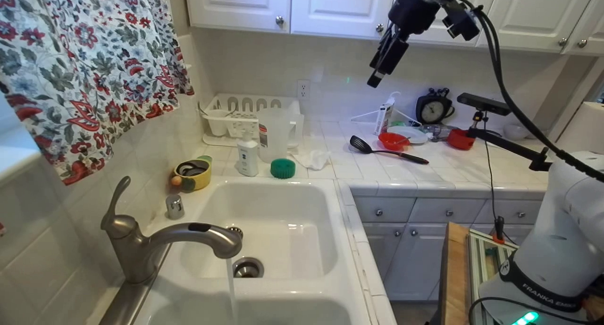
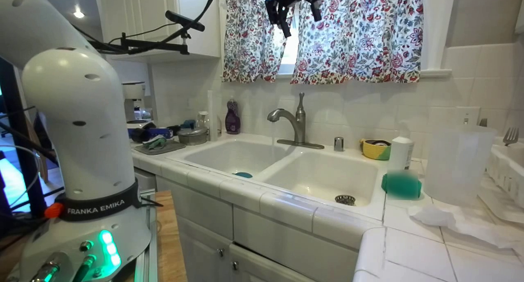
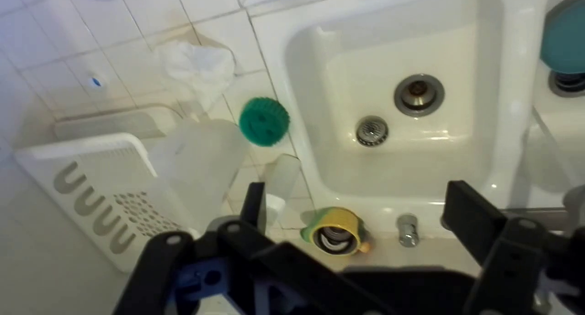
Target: Close the tap
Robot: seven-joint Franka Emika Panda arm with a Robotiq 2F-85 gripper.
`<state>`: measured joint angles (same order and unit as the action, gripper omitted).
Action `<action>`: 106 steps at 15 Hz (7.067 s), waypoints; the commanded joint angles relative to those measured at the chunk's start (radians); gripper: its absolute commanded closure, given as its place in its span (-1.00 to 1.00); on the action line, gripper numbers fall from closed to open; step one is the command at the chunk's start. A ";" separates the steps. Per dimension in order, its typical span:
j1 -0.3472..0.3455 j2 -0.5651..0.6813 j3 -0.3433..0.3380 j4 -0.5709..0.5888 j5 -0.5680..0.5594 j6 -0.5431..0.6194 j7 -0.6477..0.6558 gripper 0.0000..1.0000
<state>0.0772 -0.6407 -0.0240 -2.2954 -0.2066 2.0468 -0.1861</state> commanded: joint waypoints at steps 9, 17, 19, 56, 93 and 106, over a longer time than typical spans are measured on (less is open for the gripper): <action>0.123 0.464 0.111 0.400 0.153 0.041 -0.058 -0.04; 0.132 0.647 0.221 0.550 0.105 0.134 0.002 0.99; 0.139 0.685 0.234 0.581 0.121 0.157 0.004 1.00; 0.055 1.064 0.382 0.734 0.478 0.536 -0.484 1.00; 0.059 1.247 0.339 0.879 0.402 0.422 -0.443 1.00; 0.082 1.037 0.316 0.764 0.409 0.408 -0.339 0.46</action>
<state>0.1515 0.5166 0.3274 -1.4247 0.2268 2.4860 -0.6153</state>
